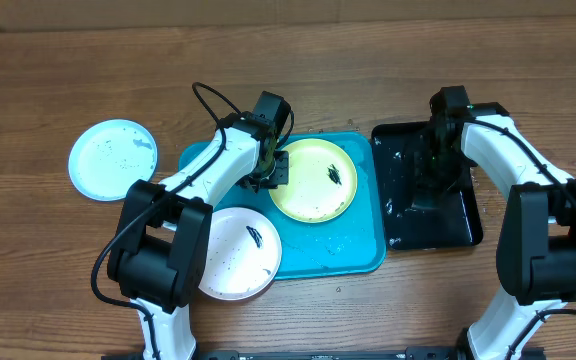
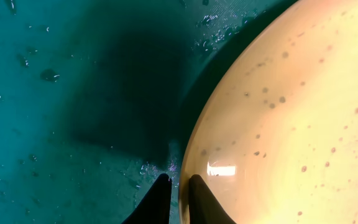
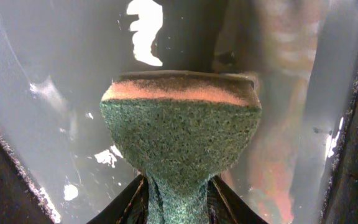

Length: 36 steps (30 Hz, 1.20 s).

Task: Clean dirty plates on tray and stack at the side
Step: 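Dip the green sponge in the black water tray with right gripper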

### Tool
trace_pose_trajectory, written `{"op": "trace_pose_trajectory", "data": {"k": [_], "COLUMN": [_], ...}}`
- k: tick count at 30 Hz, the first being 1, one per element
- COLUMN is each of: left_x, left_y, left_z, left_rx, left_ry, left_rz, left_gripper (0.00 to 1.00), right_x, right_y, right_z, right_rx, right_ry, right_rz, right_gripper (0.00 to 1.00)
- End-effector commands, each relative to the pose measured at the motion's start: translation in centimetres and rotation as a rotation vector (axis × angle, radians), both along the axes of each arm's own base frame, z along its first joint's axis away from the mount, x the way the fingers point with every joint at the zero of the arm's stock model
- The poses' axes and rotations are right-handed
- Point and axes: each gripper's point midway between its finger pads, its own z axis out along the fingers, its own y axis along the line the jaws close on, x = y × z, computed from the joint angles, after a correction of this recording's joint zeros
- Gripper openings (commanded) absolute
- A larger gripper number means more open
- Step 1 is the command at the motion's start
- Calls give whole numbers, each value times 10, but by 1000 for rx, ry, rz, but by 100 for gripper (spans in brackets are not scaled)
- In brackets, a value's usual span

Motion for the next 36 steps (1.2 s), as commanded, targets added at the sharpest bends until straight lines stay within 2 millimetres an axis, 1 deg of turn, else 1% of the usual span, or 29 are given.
{"op": "trace_pose_trajectory", "data": {"k": [1, 6, 8, 9, 11, 15, 17, 19, 21, 24, 26, 28, 31, 33, 35, 36], "left_x": [-2, -1, -1, -1, -1, 0, 0, 1, 1, 1, 1, 1, 2, 3, 4, 5], "left_y": [1, 1, 1, 1, 1, 1, 1, 1, 1, 1, 1, 1, 1, 0, -1, -1], "left_z": [0, 0, 0, 0, 0, 0, 0, 0, 0, 0, 0, 0, 0, 0, 1, 1], "left_rx": [13, 12, 12, 12, 13, 12, 11, 10, 10, 10, 10, 10, 10, 11, 14, 16], "left_ry": [-5, -8, -9, -9, -9, -12, -14, -15, -15, -15, -16, -16, -20, -26, -33, -38], "left_rz": [-10, -10, -10, -10, -10, -10, -10, -10, -10, -10, -10, -9, -15, -41, -78, -103], "left_gripper": [13, 14, 14, 14, 15, 21, 20, 15, 13, 4, 4, 4, 4, 4, 4, 4], "right_x": [11, 3, 1, 1, 3, 12, 18, 23, 29, 36, 39, 38, 30, 21, 14, 9], "right_y": [1, 0, 0, 0, 1, 1, 2, 2, 2, 3, 3, 3, 3, 3, 3, 4], "right_z": [9, 2, -1, -2, 0, 10, 20, 29, 39, 56, 65, 71, 70, 64, 55, 46], "right_rx": [4, 2, 2, 2, 3, 5, 6, 6, 7, 8, 9, 9, 7, 8, 5, 4], "right_ry": [-40, -19, -16, -16, -23, -44, -58, -69, -80, -97, -103, -97, -65, -33, -8, 5], "right_rz": [-4, -4, -4, -4, -4, -4, -4, -4, -4, -3, -4, -4, -4, -3, 0, 2], "right_gripper": [33, 33, 29, 22, 4, 4, 4, 4, 4, 4, 4, 4, 4, 4, 4, 4]}}
